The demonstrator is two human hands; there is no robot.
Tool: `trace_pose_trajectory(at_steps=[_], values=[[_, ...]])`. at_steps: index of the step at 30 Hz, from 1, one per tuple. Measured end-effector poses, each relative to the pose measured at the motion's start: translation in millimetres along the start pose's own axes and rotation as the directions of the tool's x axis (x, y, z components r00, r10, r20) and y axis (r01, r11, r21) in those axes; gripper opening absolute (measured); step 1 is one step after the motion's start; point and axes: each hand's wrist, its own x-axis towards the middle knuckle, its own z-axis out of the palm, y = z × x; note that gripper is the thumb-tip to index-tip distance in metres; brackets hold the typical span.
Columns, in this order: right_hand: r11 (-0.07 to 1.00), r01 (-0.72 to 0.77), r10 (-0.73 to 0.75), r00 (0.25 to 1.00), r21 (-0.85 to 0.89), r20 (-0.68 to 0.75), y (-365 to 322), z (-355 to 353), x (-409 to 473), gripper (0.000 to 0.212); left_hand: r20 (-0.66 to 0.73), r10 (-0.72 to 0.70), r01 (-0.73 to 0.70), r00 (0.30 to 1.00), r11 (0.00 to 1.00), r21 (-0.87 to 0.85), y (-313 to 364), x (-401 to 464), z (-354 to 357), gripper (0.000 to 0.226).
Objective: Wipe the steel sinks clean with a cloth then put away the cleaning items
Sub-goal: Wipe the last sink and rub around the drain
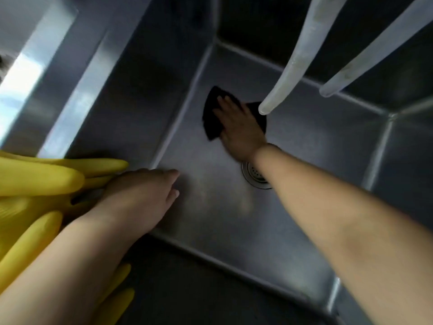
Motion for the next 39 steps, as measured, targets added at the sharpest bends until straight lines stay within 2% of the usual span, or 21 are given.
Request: trace_pose_trajectory(at_steps=[3, 7, 11, 13, 15, 19, 23, 27, 31, 35, 39], values=[[0.981, -0.192, 0.193, 0.981, 0.024, -0.013, 47, -22, 13, 0.059, 0.022, -0.07, 0.07, 0.997, 0.998, 0.003, -7, 4, 5, 0.038], [0.933, -0.359, 0.359, 0.933, -0.012, 0.011, 76, -39, 22, 0.085, -0.026, -0.104, 0.103, 0.994, 0.995, -0.008, -8, 10, 4, 0.034], [0.913, -0.402, 0.403, 0.915, -0.07, -0.001, 51, -20, 30, 0.062, -0.104, -0.141, 0.138, 0.984, 0.99, -0.033, -11, 13, 2, 0.03], [0.949, -0.302, 0.302, 0.953, -0.089, -0.018, 26, -6, 30, 0.06, -0.126, -0.164, 0.164, 0.978, 0.986, -0.01, -13, 13, 2, 0.033], [0.982, -0.161, 0.162, 0.987, -0.101, -0.001, -7, 6, 25, 0.061, -0.134, -0.205, 0.196, 0.97, 0.978, -0.074, -14, 14, -1, 0.035], [0.996, 0.05, -0.046, 0.997, -0.07, 0.059, -68, 25, -1, 0.063, -0.129, -0.22, 0.207, 0.967, 0.973, -0.104, -14, 15, -3, 0.037], [0.968, 0.248, -0.242, 0.961, -0.029, 0.133, -111, 35, -41, 0.068, -0.132, -0.215, 0.202, 0.968, 0.974, -0.099, -12, 14, -3, 0.037], [0.905, 0.425, -0.423, 0.885, 0.031, 0.197, -139, 41, -92, 0.065, -0.135, -0.208, 0.195, 0.969, 0.976, -0.1, -13, 14, -1, 0.035], [0.862, 0.503, -0.505, 0.837, 0.071, 0.21, -138, 40, -144, 0.06, -0.105, -0.188, 0.18, 0.977, 0.981, -0.077, -15, 14, 1, 0.038], [0.85, 0.526, -0.518, 0.816, 0.043, 0.256, -108, 29, -187, 0.059, -0.11, -0.081, 0.073, 0.991, 0.995, -0.072, -7, 11, 1, 0.028], [0.828, 0.561, -0.535, 0.793, -0.007, 0.292, -69, 21, -223, 0.066, -0.17, 0.027, -0.045, 0.985, 0.994, -0.1, 0, 7, 0, 0.029]])
